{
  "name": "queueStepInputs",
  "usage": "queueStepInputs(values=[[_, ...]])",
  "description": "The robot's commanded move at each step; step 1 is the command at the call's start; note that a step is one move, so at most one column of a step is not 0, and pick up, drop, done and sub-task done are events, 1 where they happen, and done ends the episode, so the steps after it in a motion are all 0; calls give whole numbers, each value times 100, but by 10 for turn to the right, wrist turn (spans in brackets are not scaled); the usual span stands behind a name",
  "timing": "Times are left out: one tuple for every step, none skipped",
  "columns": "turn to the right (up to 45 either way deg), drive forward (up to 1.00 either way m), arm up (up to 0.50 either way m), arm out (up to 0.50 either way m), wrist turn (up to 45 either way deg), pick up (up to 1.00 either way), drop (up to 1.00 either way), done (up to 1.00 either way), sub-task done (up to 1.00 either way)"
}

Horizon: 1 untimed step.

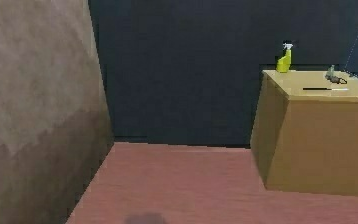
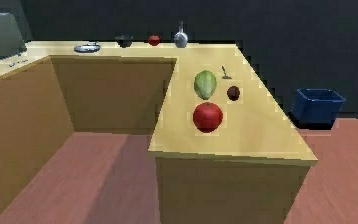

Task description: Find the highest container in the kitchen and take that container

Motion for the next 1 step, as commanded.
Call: queueStepInputs(values=[[30, 0, 0, 0, 0, 0, 0, 0, 0]])
